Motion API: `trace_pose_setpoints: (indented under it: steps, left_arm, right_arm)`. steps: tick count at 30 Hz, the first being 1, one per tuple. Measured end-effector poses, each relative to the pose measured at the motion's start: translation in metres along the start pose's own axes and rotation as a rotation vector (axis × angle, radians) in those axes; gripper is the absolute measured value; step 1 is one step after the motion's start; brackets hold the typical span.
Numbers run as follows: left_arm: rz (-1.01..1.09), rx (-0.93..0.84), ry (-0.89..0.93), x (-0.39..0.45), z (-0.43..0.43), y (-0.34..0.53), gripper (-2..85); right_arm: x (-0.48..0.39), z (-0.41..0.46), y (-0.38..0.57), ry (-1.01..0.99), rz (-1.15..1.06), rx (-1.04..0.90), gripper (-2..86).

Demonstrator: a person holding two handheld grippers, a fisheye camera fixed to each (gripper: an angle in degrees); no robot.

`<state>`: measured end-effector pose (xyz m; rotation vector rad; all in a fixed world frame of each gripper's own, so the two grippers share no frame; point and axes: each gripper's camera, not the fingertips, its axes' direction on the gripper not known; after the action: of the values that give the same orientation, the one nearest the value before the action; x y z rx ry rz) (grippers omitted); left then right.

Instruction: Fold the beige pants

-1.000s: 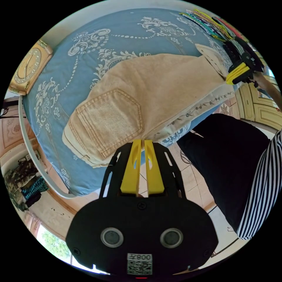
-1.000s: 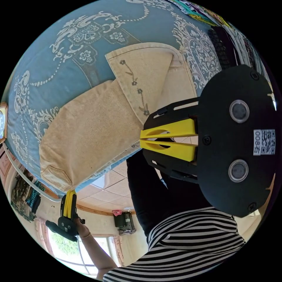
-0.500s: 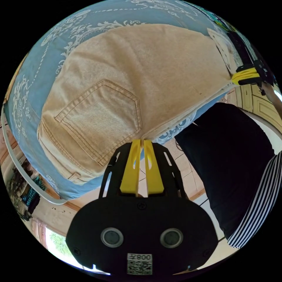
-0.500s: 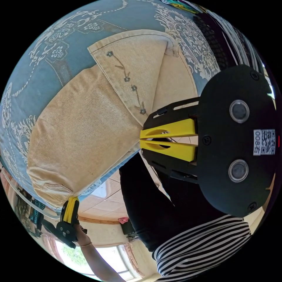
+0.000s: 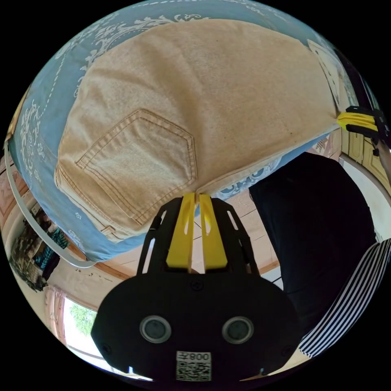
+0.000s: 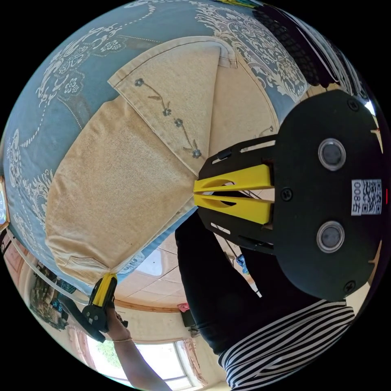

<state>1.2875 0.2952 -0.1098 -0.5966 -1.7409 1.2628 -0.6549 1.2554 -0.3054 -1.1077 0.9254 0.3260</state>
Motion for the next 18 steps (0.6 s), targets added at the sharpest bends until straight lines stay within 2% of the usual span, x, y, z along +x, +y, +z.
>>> trace_pose_setpoints:
  steps: [10, 18]
  left_arm:
    - [0.001, -0.081, -0.032, 0.043, -0.015, -0.032, 1.7]
    - [0.000, 0.013, -0.075, 0.073, -0.073, -0.036, 1.0]
  right_arm:
    - [0.023, 0.050, 0.044, -0.069, 0.081, 0.099, 1.5]
    - [0.058, 0.081, 0.115, -0.350, 0.374, 0.358, 2.6]
